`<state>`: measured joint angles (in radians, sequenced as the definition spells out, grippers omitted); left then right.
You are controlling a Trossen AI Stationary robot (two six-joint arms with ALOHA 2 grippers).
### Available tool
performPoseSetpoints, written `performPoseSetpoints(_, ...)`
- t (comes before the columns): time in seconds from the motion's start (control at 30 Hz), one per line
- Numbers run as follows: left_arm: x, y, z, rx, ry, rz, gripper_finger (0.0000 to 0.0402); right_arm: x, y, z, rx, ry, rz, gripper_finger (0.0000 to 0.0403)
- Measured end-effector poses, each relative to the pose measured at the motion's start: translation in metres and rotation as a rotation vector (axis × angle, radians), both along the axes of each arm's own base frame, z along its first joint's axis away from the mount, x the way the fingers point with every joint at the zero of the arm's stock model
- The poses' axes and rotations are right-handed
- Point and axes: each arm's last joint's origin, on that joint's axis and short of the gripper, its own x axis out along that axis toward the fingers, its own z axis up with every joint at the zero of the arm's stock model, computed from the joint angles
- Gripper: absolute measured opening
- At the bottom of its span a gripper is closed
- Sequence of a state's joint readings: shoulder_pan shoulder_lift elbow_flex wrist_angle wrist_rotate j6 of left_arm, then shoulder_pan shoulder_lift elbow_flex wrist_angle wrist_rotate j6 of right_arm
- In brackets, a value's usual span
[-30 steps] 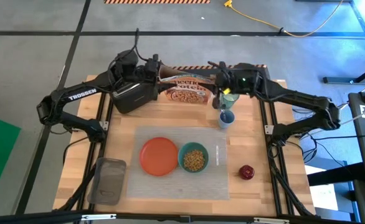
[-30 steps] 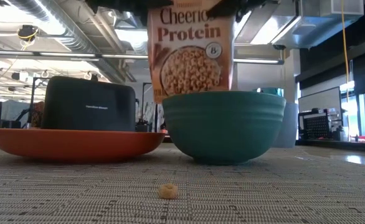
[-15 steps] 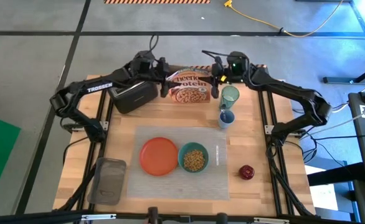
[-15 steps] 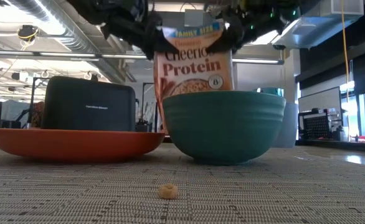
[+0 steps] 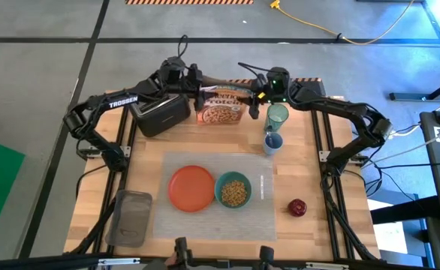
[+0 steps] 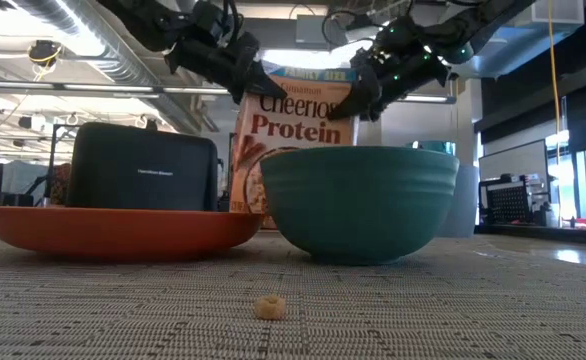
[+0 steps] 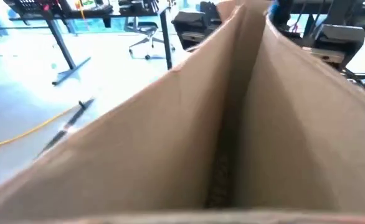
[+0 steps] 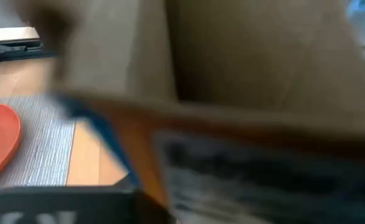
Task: Arrange a breakfast setting
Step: Pour the cereal into the blue bowl
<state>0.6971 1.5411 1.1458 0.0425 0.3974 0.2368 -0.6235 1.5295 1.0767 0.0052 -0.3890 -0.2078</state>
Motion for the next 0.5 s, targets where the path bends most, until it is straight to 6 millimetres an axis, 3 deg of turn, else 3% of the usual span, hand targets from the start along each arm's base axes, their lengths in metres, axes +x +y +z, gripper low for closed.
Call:
performPoseSetpoints(0.1,0.002,0.001,-0.005,-0.035,0.003,-0.009,0.0252,-0.001,0.001,0.003,0.036,-0.009,-0.020,0.0146)
performPoseSetpoints(0.3,0.009,0.001,-0.013,-0.043,0.017,-0.015,0.0252,-0.007,0.004,0.024,-0.003,-0.050,-0.045,0.0140)
performPoseSetpoints(0.5,0.012,0.003,-0.012,-0.009,-0.007,0.007,0.0252,-0.011,0.006,0.023,0.004,-0.015,-0.074,0.0145)
